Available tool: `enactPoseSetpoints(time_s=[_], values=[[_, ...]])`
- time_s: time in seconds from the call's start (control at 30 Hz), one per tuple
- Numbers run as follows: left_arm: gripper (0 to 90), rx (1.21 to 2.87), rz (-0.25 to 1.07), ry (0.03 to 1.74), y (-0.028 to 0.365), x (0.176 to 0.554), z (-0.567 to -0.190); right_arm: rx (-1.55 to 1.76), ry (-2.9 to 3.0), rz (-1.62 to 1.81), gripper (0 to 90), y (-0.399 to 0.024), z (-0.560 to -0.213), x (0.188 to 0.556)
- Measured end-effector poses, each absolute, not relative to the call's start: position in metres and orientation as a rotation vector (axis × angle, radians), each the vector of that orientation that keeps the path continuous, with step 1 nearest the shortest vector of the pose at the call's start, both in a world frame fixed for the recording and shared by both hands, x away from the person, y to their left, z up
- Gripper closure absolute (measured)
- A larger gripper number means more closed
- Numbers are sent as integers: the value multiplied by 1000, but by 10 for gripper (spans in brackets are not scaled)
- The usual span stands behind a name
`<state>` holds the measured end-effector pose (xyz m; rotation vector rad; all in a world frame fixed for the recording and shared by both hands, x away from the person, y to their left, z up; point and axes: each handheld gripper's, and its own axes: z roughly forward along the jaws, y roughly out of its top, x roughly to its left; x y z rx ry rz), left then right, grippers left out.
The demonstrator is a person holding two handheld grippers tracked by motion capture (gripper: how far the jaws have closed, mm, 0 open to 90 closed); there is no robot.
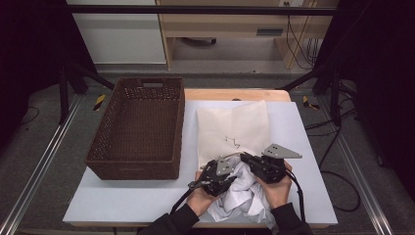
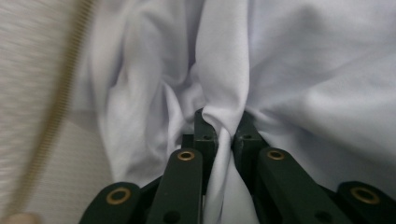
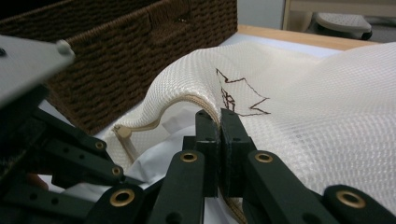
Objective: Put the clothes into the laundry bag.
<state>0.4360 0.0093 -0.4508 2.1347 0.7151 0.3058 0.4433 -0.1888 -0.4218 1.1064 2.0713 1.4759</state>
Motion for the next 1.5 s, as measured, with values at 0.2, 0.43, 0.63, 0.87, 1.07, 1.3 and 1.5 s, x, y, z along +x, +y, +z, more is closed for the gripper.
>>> enactPoseSetpoints(time_s=[0.2,0.43,0.63,0.87,1.07,1.3,1.5], values=[[843,2050,447,772,8,444,-424,1096,2018,1528,880,-197,-408,439],[835,2114,579,843,-7,467,-443,1115,2002,1513,880,-202,-407,439],[528,2077,378,759,13,459,-434,1127,2025,1471,880,-201,-415,443],[329,2015,291,707,41,430,-406,1128,2030,1460,879,-199,-417,443],[241,2073,270,652,32,413,-422,1127,2032,1455,876,-199,-418,444],[190,2106,79,730,13,433,-460,1134,2045,1451,876,-198,-421,445],[622,2163,87,701,7,436,-459,1139,2055,1443,877,-195,-423,446]])
